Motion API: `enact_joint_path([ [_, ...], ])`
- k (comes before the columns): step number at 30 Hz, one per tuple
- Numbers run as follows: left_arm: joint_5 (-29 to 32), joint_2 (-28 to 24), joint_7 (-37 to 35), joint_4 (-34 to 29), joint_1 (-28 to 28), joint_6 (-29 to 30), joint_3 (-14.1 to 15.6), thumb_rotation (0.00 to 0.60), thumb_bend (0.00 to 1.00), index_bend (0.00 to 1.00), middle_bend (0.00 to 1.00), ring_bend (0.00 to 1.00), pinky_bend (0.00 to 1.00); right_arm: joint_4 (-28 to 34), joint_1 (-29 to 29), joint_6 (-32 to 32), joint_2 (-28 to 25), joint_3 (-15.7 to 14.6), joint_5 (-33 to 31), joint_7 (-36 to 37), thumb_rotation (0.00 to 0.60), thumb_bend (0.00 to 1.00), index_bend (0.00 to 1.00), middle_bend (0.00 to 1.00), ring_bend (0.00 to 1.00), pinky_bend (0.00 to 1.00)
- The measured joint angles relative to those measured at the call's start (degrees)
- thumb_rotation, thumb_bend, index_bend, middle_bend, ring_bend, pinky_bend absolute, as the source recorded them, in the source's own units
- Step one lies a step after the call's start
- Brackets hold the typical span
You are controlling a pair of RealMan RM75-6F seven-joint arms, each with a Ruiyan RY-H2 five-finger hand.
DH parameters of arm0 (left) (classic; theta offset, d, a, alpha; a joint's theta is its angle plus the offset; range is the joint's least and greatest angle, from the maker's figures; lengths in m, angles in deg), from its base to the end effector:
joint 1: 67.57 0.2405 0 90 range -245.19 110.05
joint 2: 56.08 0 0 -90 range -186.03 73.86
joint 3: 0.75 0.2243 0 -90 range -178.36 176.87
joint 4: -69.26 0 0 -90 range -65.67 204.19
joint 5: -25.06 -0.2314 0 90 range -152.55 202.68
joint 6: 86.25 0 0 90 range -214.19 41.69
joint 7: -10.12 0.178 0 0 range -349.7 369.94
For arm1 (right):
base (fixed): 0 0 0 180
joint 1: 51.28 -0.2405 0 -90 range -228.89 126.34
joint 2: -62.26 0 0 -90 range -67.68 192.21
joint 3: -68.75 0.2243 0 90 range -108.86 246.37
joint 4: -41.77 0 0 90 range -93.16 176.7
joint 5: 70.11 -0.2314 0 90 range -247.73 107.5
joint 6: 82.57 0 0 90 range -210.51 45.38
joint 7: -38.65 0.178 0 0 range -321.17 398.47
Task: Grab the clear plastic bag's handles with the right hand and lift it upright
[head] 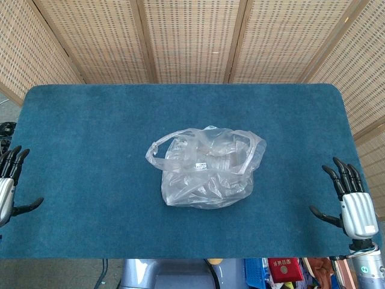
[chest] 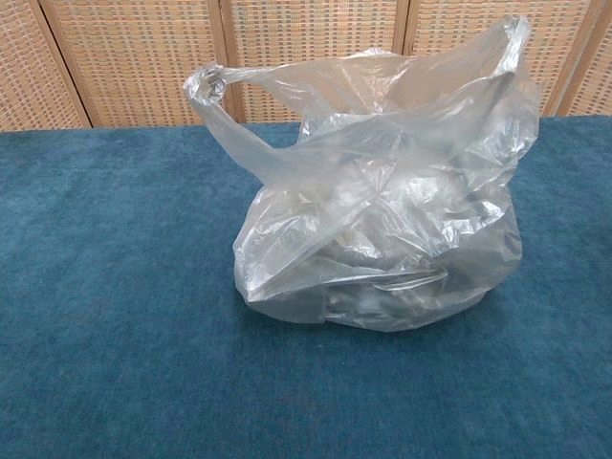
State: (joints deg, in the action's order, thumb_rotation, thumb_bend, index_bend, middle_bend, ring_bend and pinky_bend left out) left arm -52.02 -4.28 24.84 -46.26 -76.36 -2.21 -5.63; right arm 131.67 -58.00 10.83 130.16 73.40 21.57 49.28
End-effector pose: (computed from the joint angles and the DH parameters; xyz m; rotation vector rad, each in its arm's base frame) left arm -0.2276 0.2301 0.1563 -1.3613 -0.8806 -0.8417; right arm -0.2560 -0.2264 0.1325 1.3223 -0.8720 1.2559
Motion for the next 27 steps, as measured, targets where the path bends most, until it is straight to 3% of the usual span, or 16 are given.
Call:
enact_joint_path([
  [6, 0.28, -0.09, -0.11, -0.03, 0.03, -0.10, -0.12, 0.600, 0.16, 0.00, 0.00, 0.00, 0.00, 0.17, -0.12, -0.45, -0.23, -0.26, 0.55, 1.23, 0.600, 0.00, 0.11, 0.08, 0.00, 0.00],
  [11, 0.70, -0.03, 0.03, -0.05, 0.05, -0.11, -0.31, 0.600, 0.16, 0.00, 0.00, 0.00, 0.00, 1.40, -1.29, -2.77, -1.44, -1.06, 1.59, 7.95, 0.600, 0.00, 0.11, 0.11, 0.00, 0.00],
  [15, 1.44, 0.27, 0.76, 0.01, -0.38, -0.75, -0.52, 0.600, 0.16, 0.00, 0.00, 0.00, 0.00, 3.30, -4.19, -7.97, -4.42, -1.85, 2.56, 19.18, 0.600, 0.00, 0.12, 0.13, 0.01, 0.00],
  [22, 3.47, 0.74, 1.81, 0.03, -0.99, -1.39, -1.25, 0.600, 0.16, 0.00, 0.00, 0.00, 0.00, 8.35, -14.60, -22.71, -12.95, -2.26, 4.45, 45.10, 0.600, 0.00, 0.12, 0.13, 0.01, 0.00],
  [27, 3.83, 0.78, 1.90, 0.15, -1.24, -1.81, -1.37, 0.600, 0.16, 0.00, 0.00, 0.00, 0.00, 12.56, -23.21, -33.07, -17.51, -1.56, 4.47, 54.20, 0.600, 0.00, 0.13, 0.13, 0.01, 0.00],
])
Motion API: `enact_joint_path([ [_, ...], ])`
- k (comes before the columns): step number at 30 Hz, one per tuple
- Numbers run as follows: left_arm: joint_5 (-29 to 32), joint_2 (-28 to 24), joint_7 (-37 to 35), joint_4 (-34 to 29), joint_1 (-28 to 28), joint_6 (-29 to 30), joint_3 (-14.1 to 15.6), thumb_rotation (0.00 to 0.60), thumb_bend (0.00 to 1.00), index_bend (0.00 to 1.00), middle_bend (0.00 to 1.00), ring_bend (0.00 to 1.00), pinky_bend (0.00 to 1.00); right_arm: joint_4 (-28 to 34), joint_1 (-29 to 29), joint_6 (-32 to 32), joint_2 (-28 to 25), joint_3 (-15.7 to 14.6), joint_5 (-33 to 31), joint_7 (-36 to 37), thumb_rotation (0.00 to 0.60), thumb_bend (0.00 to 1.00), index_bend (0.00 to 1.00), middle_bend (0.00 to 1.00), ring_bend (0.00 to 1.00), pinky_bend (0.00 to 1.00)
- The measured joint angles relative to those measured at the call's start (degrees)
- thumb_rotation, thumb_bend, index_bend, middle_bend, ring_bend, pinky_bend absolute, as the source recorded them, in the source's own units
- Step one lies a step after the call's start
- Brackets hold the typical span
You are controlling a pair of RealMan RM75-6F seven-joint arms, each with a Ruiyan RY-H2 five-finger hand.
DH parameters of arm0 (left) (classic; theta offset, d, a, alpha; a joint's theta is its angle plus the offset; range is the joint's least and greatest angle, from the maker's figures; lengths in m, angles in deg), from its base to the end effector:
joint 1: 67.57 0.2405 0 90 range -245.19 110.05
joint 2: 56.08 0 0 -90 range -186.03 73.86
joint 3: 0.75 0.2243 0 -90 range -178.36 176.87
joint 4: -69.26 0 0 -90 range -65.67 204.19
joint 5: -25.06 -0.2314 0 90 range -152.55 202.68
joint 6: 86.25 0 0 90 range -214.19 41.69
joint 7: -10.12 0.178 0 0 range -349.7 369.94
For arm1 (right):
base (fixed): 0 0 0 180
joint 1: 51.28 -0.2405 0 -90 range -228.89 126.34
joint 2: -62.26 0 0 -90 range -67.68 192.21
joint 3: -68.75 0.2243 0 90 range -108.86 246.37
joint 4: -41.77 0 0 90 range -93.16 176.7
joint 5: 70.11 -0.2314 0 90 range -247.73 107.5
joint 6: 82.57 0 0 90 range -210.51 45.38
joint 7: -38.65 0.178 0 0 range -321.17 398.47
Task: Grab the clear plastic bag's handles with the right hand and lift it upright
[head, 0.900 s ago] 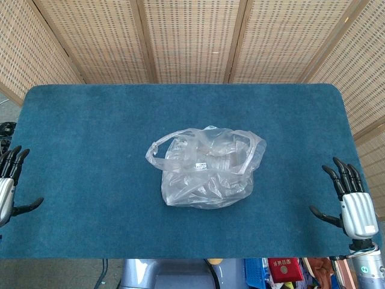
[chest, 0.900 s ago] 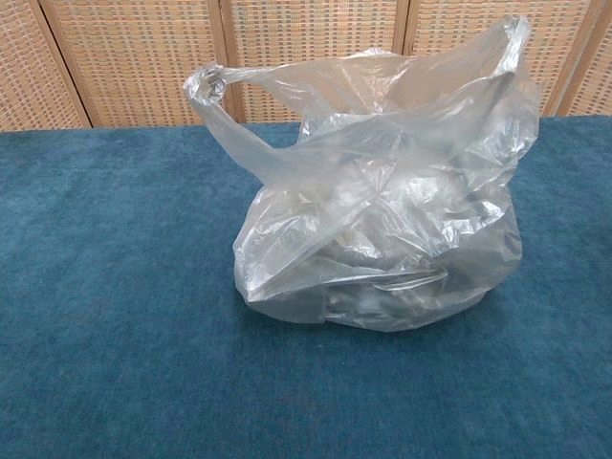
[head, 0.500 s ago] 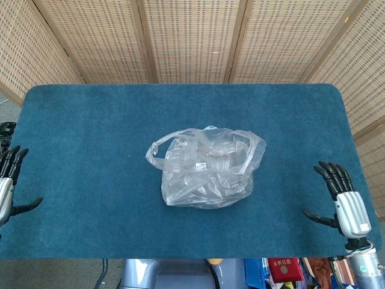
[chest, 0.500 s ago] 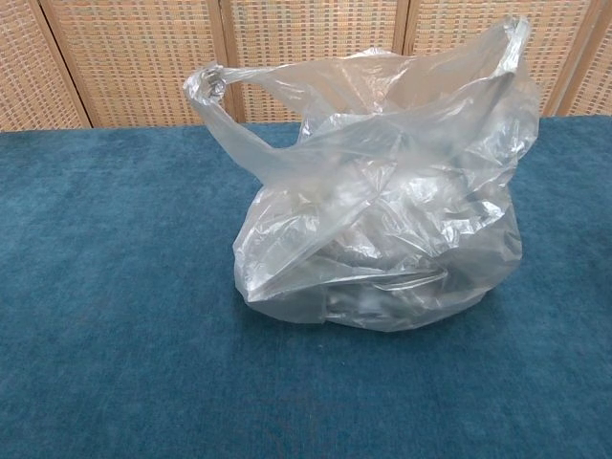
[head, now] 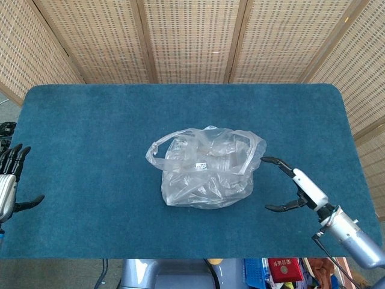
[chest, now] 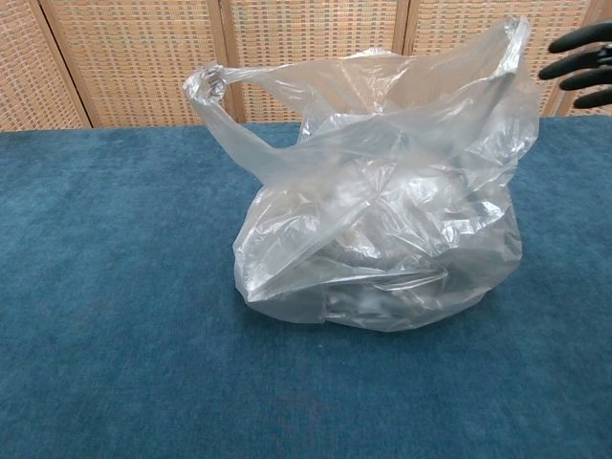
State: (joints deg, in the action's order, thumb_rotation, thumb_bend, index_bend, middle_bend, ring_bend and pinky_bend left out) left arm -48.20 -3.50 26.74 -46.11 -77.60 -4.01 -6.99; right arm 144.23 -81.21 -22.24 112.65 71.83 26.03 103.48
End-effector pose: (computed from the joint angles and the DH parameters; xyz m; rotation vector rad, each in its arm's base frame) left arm -0.2309 0.2392 0.1534 -1.3475 -0.8963 -0.8067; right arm -0.1737 -0.2963 0.0984 1.5477 -1.8892 1.4471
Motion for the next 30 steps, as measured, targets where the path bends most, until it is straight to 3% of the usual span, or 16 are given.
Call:
enact_joint_path([
  [10, 0.41, -0.70, -2.06, 0.39, 0.00, -0.42, -0.29, 0.600, 0.16, 0.00, 0.00, 0.00, 0.00, 4.15, -6.98, -9.60, -0.56, 2.74, -6.92, -0.49, 0.600, 0.00, 0.14, 0.13, 0.01, 0.00],
  [18, 0.43, -0.99, -2.72, 0.63, -0.07, -0.69, -0.38, 0.600, 0.16, 0.00, 0.00, 0.00, 0.00, 4.09, -8.24, -10.73, 2.55, 5.19, -11.99, 0.21, 0.600, 0.00, 0.14, 0.13, 0.01, 0.00],
  [30, 0.80, -0.94, -2.70, 0.68, -0.36, -1.14, -0.46, 0.600, 0.16, 0.00, 0.00, 0.00, 0.00, 2.61, -7.82, -8.87, 5.07, 7.62, -12.86, 9.99, 0.600, 0.00, 0.16, 0.16, 0.02, 0.00],
])
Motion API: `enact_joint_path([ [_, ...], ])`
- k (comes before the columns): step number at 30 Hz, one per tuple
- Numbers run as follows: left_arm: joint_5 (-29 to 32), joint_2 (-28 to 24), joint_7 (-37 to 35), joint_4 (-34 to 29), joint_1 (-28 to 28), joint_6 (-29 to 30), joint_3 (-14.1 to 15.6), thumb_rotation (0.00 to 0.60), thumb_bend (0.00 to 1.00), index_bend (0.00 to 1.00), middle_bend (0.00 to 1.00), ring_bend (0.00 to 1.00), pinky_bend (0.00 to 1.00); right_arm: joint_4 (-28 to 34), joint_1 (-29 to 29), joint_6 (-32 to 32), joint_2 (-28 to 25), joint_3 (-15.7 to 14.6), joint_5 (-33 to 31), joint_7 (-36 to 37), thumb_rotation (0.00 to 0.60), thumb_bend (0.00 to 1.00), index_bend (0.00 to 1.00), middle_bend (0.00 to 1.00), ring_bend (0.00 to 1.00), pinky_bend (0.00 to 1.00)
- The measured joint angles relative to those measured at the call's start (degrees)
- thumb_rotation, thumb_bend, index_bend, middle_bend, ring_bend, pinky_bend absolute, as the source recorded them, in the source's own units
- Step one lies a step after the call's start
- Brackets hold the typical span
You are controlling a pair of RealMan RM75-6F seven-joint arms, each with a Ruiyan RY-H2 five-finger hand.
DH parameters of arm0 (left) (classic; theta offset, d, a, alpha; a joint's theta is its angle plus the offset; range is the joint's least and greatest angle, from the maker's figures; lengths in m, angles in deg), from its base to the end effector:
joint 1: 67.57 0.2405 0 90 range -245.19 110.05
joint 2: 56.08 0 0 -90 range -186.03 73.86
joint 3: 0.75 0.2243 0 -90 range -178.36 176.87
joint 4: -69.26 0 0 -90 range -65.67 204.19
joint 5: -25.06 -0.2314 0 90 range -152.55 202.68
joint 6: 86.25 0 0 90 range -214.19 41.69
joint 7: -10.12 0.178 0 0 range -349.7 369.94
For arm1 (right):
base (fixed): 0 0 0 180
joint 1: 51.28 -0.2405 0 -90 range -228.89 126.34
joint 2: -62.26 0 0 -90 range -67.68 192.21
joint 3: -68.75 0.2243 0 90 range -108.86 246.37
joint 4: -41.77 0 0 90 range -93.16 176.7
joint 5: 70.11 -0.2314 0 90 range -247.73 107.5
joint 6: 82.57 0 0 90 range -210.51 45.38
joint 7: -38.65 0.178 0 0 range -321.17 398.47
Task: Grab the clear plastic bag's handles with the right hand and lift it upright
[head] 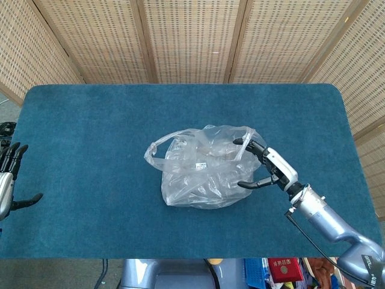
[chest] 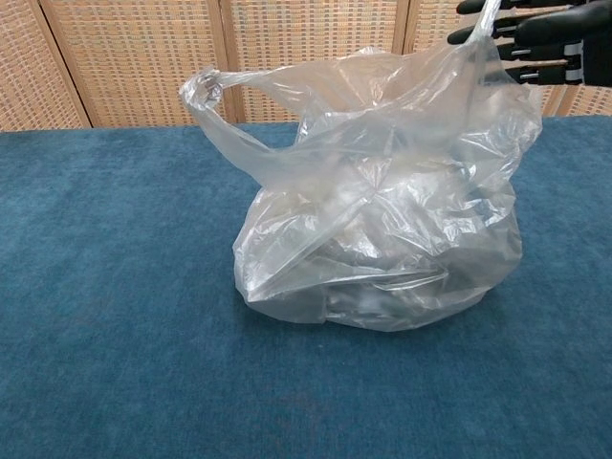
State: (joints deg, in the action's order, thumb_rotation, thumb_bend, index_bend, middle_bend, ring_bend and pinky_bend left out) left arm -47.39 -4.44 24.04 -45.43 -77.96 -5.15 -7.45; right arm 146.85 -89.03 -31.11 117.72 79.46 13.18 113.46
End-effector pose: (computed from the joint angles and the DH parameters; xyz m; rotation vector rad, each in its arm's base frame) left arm -0.2354 0.2430 0.1573 -1.3375 -0.9198 -0.8187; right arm -0.1130 -0.3380 0.0763 1.2916 -2.2236 1.6176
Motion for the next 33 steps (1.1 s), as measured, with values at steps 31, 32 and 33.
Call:
enact_joint_path([
  [31, 1.57, -0.08, -0.69, 0.62, -0.98, -1.81, -0.31, 0.600, 0.16, 0.00, 0.00, 0.00, 0.00, -5.08, -10.78, -17.47, 3.01, 3.80, 2.30, 43.82, 0.600, 0.00, 0.30, 0.39, 0.24, 0.32],
  [32, 1.74, -0.09, -0.75, 0.68, -1.04, -1.92, -0.34, 0.600, 0.16, 0.00, 0.00, 0.00, 0.00, -5.39, -11.20, -17.90, 3.12, 3.91, 2.39, 44.02, 0.600, 0.00, 0.31, 0.40, 0.26, 0.35],
  [33, 1.90, -0.10, -0.81, 0.74, -1.09, -2.04, -0.38, 0.600, 0.16, 0.00, 0.00, 0.00, 0.00, -5.47, -11.42, -18.09, 3.13, 3.96, 2.52, 44.12, 0.600, 0.00, 0.31, 0.41, 0.28, 0.39],
])
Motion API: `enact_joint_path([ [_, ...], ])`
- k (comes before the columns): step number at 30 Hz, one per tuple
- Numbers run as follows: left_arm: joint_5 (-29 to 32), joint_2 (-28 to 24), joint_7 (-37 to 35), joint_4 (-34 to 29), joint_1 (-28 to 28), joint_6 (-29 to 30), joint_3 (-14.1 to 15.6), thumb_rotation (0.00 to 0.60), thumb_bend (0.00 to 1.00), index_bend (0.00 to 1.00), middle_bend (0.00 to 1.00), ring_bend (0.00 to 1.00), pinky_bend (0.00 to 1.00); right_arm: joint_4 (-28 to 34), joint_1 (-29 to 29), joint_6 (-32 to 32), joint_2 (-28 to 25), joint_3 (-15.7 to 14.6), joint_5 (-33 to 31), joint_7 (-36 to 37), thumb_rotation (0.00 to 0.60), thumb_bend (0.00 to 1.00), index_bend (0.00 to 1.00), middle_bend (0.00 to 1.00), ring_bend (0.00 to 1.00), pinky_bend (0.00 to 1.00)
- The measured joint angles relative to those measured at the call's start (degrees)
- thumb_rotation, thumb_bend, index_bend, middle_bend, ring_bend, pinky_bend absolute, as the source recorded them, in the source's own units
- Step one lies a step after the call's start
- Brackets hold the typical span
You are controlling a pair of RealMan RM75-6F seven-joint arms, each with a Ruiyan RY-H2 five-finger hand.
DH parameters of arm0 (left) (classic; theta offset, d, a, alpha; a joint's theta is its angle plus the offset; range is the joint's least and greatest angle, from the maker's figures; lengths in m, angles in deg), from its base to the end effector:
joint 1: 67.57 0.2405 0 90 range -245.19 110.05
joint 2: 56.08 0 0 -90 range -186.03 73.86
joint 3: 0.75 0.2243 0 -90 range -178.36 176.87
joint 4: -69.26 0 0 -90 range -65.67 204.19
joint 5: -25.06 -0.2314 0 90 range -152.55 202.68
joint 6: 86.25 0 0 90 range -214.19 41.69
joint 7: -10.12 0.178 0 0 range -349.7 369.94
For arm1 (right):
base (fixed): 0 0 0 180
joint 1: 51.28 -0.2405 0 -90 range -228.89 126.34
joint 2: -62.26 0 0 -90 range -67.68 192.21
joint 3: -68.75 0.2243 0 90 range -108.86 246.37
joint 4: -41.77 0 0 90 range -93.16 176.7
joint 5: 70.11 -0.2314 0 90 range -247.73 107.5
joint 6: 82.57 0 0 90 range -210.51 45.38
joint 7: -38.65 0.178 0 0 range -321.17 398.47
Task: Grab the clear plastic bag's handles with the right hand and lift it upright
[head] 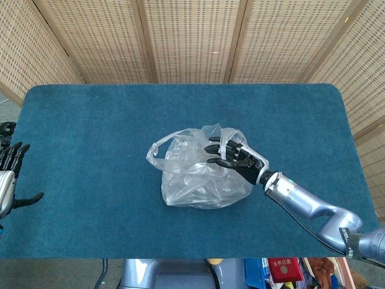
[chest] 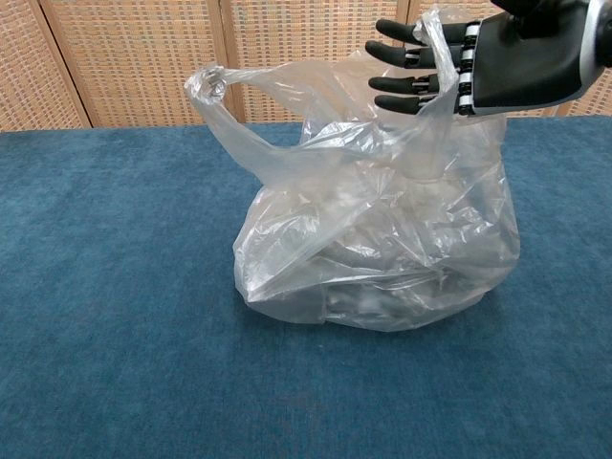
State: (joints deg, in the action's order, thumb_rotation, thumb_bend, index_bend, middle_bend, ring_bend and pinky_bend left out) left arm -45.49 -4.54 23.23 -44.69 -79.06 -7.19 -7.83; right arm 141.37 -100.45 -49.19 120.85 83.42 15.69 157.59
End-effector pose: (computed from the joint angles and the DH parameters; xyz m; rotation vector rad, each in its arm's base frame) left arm -0.2397 0.2491 0.1554 -1.3404 -0.9463 -0.8057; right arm -0.0657 -0.3662 0.0388 -0.6373 2.5527 -1.2293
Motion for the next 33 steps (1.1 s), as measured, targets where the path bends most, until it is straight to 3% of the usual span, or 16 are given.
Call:
enact_joint_path([
  [11, 1.26, 1.17, 1.13, 1.16, -1.49, -1.50, -0.45, 0.600, 0.17, 0.00, 0.00, 0.00, 0.00, 1.48, -3.03, -4.03, -3.42, -0.36, 1.27, 2.86, 0.600, 0.00, 0.31, 0.46, 0.40, 0.58],
  [19, -1.02, 4.45, 0.88, 6.30, -4.47, -2.97, -1.63, 0.600, 0.17, 0.00, 0.00, 0.00, 0.00, 2.56, -5.81, -8.40, -7.61, 0.64, 0.15, 4.08, 0.600, 0.00, 0.31, 0.48, 0.42, 0.61],
  [24, -7.86, 8.26, -2.56, 13.25, -7.91, -4.23, -2.19, 0.600, 0.18, 0.00, 0.00, 0.00, 0.00, 3.10, -6.99, -11.16, -8.93, 1.08, -1.13, 2.58, 0.600, 0.00, 0.34, 0.50, 0.44, 0.62],
  [33, -26.21, 19.88, -11.91, 32.00, -18.30, -2.57, -3.38, 0.600, 0.20, 0.03, 0.00, 0.00, 0.00, 4.52, -7.15, -13.28, -9.21, 1.75, -3.17, -2.75, 0.600, 0.00, 0.35, 0.50, 0.44, 0.62],
])
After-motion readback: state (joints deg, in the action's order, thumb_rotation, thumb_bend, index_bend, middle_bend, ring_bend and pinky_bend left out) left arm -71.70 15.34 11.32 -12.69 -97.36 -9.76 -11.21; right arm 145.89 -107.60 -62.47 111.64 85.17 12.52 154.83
